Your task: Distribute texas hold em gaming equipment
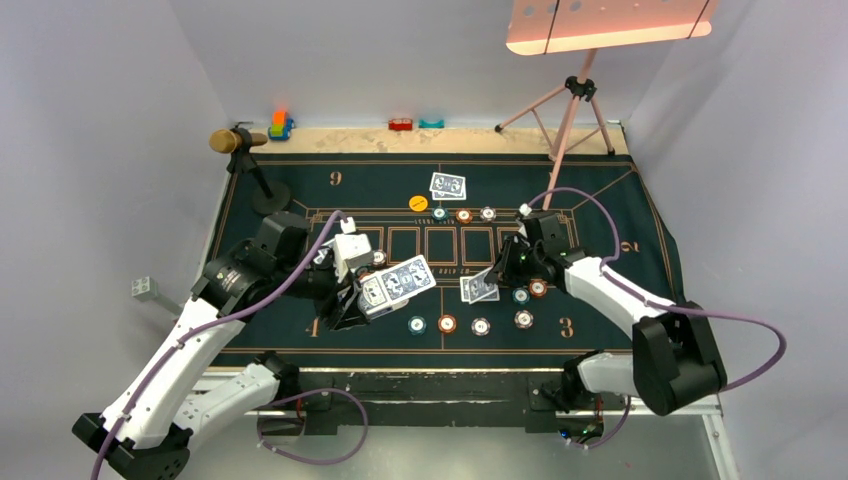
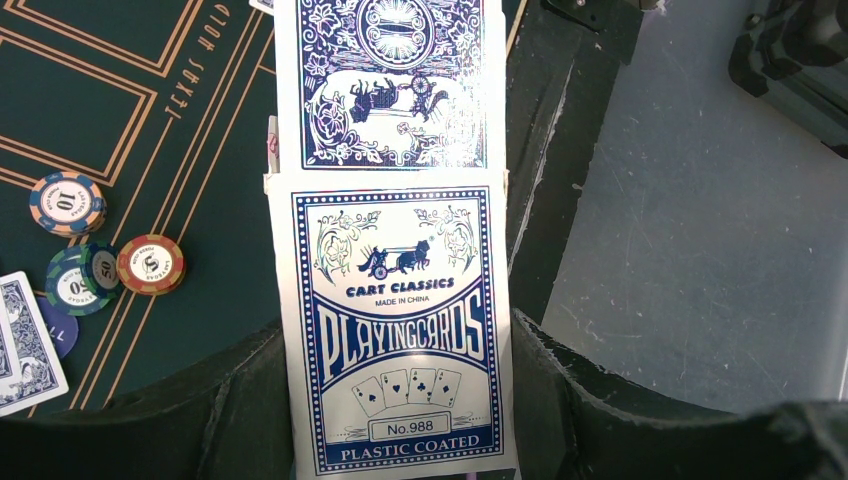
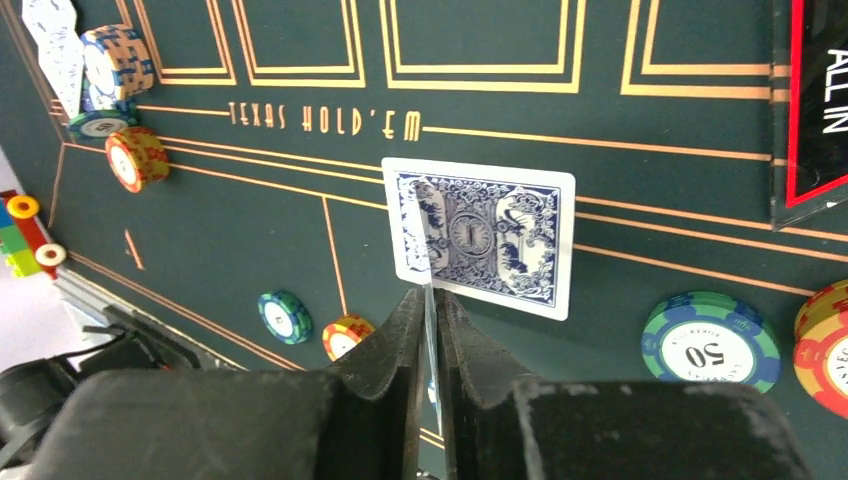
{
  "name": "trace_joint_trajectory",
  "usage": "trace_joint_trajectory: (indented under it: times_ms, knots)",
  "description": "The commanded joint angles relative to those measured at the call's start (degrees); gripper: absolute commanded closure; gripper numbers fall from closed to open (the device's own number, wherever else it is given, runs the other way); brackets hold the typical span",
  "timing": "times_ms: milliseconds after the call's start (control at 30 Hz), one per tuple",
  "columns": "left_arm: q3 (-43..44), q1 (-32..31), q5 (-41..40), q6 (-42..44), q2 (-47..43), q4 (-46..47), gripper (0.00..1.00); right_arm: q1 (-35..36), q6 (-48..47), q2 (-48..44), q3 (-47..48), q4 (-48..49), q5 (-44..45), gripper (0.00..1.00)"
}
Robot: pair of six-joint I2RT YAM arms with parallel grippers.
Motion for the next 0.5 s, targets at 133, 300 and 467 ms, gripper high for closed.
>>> trace_joint_trajectory:
  times_ms: [133,300,467]
  knots:
    - [0.8,0.6,2.3,-1.0,-0.6,1.7,0.83,-0.4,-2.7,0.1,0.3,-2.2,9.3,0.68]
    - [1.3,0.5,2.4,-1.0,-0.4,1.8,0.82,-0.3,-4.1,-2.1,1.5,-7.1,12.7,0.62]
    - [1.1,0.6,2.5,-1.2,-0.3,1.9,0.82,-0.3,-4.3,-6.4,5.2,-11.5,14.3,0.6]
